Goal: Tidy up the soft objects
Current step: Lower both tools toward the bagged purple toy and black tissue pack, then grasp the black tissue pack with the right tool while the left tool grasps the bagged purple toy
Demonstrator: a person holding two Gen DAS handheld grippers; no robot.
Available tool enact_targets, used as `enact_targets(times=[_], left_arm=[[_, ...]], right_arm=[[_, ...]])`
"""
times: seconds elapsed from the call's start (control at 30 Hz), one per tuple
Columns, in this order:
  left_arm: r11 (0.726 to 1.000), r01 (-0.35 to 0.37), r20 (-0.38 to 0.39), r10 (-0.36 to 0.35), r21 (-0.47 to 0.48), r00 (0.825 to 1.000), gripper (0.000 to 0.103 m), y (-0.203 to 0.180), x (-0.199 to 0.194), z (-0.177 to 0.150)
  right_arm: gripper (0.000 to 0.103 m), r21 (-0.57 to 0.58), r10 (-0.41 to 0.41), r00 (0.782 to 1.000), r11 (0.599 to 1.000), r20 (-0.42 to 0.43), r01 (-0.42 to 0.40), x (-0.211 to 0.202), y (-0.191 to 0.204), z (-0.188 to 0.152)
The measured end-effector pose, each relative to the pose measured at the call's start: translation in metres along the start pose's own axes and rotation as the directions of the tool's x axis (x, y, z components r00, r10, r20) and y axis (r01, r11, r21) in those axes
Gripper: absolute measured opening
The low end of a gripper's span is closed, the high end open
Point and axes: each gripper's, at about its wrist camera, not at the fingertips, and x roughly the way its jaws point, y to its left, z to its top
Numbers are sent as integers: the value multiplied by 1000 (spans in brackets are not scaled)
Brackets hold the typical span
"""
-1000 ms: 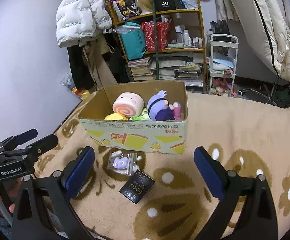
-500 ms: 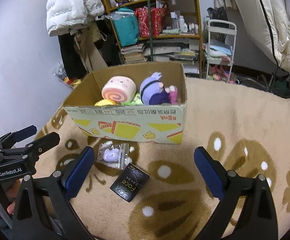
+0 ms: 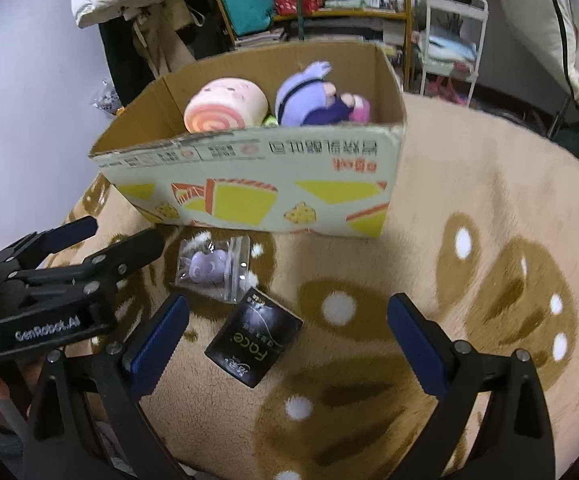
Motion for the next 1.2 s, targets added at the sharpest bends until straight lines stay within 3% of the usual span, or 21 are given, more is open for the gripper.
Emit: enact_targets(times=[0.33, 0.67, 0.97, 1.2], left_arm=[[996, 78, -67, -81, -38, 994, 98, -2, 30, 4], [991, 120, -137, -126, -53, 983, 98, -9, 56, 0], [991, 120, -192, -128, -52, 973, 98, -16, 77, -2], [998, 60, -215, -55, 14, 975, 98, -32, 93, -2]], right_arm=[[103, 28, -1, 995, 1000, -97, 4, 24, -6, -3], [103, -49, 14, 981, 999, -196, -24, 51, 17, -11], [98, -66, 0, 967, 998, -256, -17, 68, 26, -15], [98, -63, -2, 973, 998, -231, -12, 65, 16, -5]])
